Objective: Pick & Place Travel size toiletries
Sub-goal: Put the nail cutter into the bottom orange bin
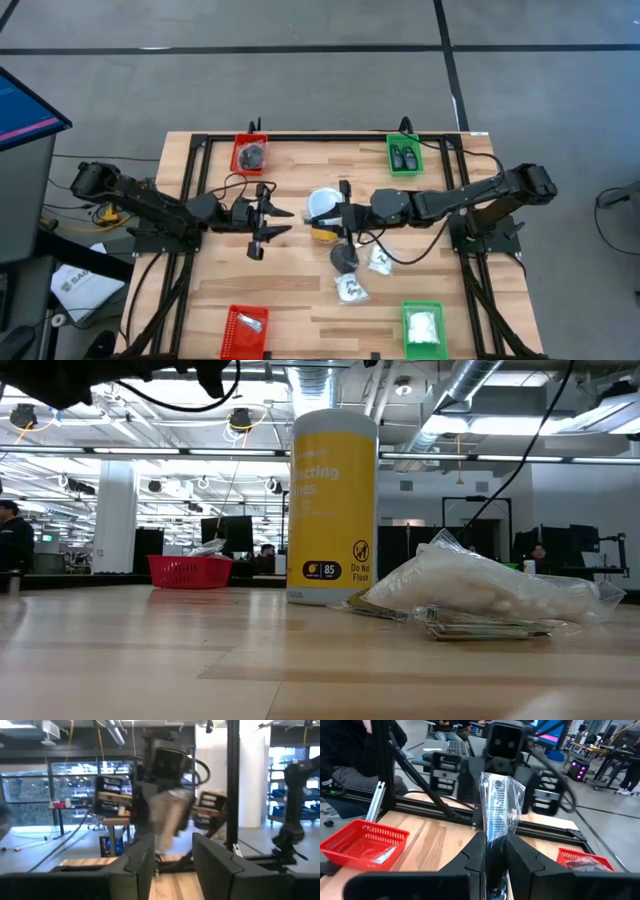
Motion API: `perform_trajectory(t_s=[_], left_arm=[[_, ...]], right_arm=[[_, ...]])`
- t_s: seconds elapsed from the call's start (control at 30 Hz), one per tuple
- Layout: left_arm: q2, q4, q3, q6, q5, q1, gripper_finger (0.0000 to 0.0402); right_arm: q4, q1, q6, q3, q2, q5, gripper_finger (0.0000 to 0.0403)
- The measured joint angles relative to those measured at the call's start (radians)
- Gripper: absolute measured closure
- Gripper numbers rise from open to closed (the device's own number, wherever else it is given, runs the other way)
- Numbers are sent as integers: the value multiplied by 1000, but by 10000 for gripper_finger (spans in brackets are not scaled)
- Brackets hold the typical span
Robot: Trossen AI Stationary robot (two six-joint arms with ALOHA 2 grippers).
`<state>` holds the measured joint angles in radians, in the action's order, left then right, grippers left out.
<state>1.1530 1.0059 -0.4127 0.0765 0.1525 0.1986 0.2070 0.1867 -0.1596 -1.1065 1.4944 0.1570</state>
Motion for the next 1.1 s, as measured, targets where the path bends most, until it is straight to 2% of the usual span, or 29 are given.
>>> perform_trajectory(t_s=[0.27, 0.53, 0.7, 0.87, 1.1], left_arm=[[111, 46, -78, 2, -27, -50, 235], [190, 52, -139, 24, -55, -54, 203], [213, 68, -171, 25, -58, -54, 203], [217, 68, -180, 49, -107, -54, 209], [217, 68, -180, 50, -108, -55, 234]], right_arm=[[-4, 0, 2, 0, 0, -2, 360], [-14, 0, 2, 0, 0, -2, 360], [-16, 0, 2, 0, 0, -2, 360], [-16, 1, 2, 0, 0, -2, 360], [-16, 1, 2, 0, 0, -2, 359]])
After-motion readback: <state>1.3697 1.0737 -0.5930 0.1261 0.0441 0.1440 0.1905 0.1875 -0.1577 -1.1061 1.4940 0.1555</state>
